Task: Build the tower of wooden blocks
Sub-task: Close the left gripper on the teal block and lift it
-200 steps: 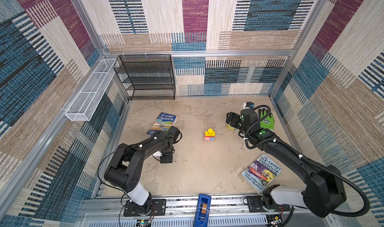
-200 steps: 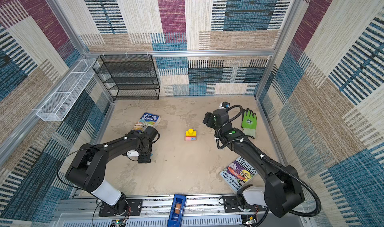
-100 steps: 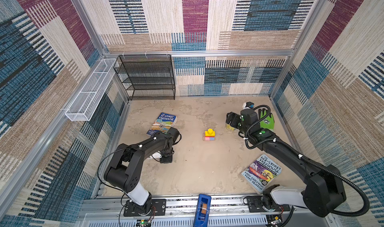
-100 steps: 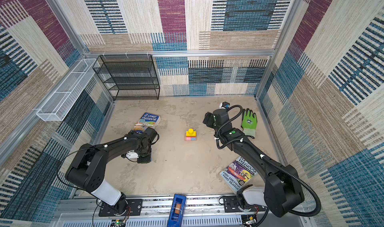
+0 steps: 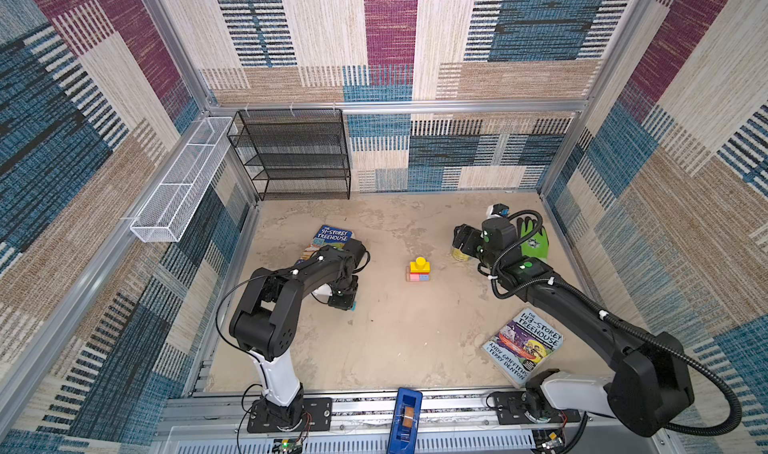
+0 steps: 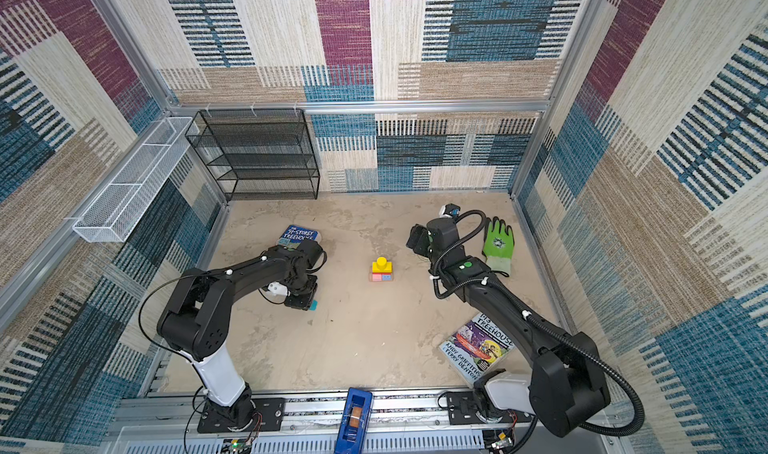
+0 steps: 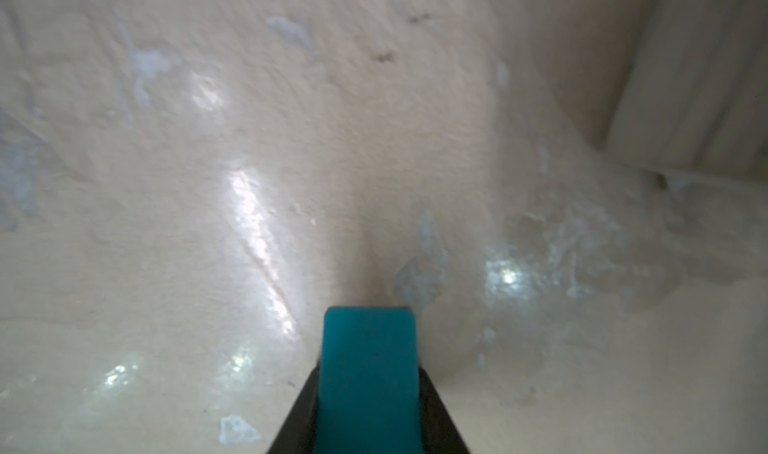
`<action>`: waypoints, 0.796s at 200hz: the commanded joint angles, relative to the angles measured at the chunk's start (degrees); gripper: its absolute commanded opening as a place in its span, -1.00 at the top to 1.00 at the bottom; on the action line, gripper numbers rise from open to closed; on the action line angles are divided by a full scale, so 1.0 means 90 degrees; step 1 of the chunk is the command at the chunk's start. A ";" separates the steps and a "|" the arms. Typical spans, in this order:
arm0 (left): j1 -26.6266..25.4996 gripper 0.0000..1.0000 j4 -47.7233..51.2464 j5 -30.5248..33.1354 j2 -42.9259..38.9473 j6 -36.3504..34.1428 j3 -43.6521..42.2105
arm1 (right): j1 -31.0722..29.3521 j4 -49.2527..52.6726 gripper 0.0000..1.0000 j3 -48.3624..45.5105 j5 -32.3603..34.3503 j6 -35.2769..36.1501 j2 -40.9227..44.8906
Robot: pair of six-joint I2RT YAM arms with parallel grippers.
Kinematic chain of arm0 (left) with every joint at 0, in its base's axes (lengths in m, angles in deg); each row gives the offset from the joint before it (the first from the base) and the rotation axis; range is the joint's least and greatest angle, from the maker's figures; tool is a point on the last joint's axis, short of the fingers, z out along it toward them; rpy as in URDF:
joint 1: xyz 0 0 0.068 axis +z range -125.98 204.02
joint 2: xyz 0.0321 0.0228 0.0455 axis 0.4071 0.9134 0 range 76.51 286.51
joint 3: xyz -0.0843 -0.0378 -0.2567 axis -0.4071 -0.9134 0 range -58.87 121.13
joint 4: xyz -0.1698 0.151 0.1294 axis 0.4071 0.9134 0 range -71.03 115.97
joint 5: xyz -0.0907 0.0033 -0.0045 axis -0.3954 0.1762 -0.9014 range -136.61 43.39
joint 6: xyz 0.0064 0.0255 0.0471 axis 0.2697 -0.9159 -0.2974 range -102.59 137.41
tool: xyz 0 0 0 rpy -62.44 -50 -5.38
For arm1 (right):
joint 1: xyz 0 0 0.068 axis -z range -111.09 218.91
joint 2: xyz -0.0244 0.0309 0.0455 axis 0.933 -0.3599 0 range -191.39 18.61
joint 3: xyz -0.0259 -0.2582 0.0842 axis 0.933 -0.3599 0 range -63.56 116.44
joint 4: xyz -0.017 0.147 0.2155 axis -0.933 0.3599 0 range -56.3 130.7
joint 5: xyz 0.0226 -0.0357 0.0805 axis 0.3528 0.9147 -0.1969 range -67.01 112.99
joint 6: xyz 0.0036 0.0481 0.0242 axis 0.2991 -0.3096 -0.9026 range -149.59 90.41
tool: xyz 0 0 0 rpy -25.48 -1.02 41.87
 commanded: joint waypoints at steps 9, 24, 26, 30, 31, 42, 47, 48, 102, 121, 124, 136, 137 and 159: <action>-0.0144 1.00 -0.0540 -0.0352 0.0185 -0.0801 0.0271 | -0.0001 -0.0003 -0.76 0.0004 0.0028 0.0040 0.0095; -0.0224 1.00 -0.0399 -0.0116 0.0201 -0.0940 0.0466 | 0.0002 0.0012 -0.76 0.0009 0.0031 0.0040 0.0115; -0.0233 1.00 -0.0372 -0.0092 0.0203 -0.0963 0.0495 | 0.0001 0.0009 -0.76 0.0005 0.0029 0.0040 0.0114; -0.0240 1.00 -0.0309 -0.0052 0.0221 -0.1002 0.0556 | -0.0001 0.0008 -0.76 0.0004 0.0029 0.0035 0.0120; -0.0243 0.99 -0.0297 -0.0047 0.0227 -0.1008 0.0569 | 0.0001 0.0008 -0.76 0.0004 0.0029 0.0037 0.0122; -0.0245 0.92 -0.0219 -0.0033 0.0277 -0.1091 0.0662 | 0.0004 0.0017 -0.75 0.0004 0.0021 0.0030 0.0115; -0.0245 0.87 -0.0218 -0.0050 0.0303 -0.1112 0.0689 | 0.0004 0.0022 -0.75 0.0004 0.0019 0.0025 0.0115; -0.0245 0.86 -0.0222 -0.0055 0.0308 -0.1116 0.0694 | 0.0004 0.0030 -0.75 0.0004 0.0019 0.0023 0.0114; -0.0289 0.07 -0.0226 -0.0258 0.0532 -0.1182 0.0836 | 0.0003 0.0057 -0.74 -0.0072 -0.0014 -0.0028 0.0199; -0.0312 -0.16 -0.0231 -0.0244 0.0528 -0.1170 0.0870 | -0.0003 0.0061 -0.74 -0.0101 0.0001 -0.0039 0.0242; -0.0313 -0.19 -0.0223 -0.0245 0.0522 -0.1171 0.0866 | 0.0003 0.0058 -0.73 -0.0103 0.0013 -0.0039 0.0257; -0.0323 -0.28 -0.0225 -0.0237 0.0490 -0.1164 0.0870 | 0.0003 0.0057 -0.73 -0.0113 0.0019 -0.0038 0.0271; -0.0323 -0.28 -0.0226 -0.0237 0.0489 -0.1162 0.0868 | 0.0004 0.0062 -0.73 -0.0118 0.0019 -0.0038 0.0271; -0.0333 -0.30 -0.0222 -0.0205 0.0406 -0.1120 0.0842 | 0.0004 0.0057 -0.73 -0.0133 0.0005 -0.0055 0.0278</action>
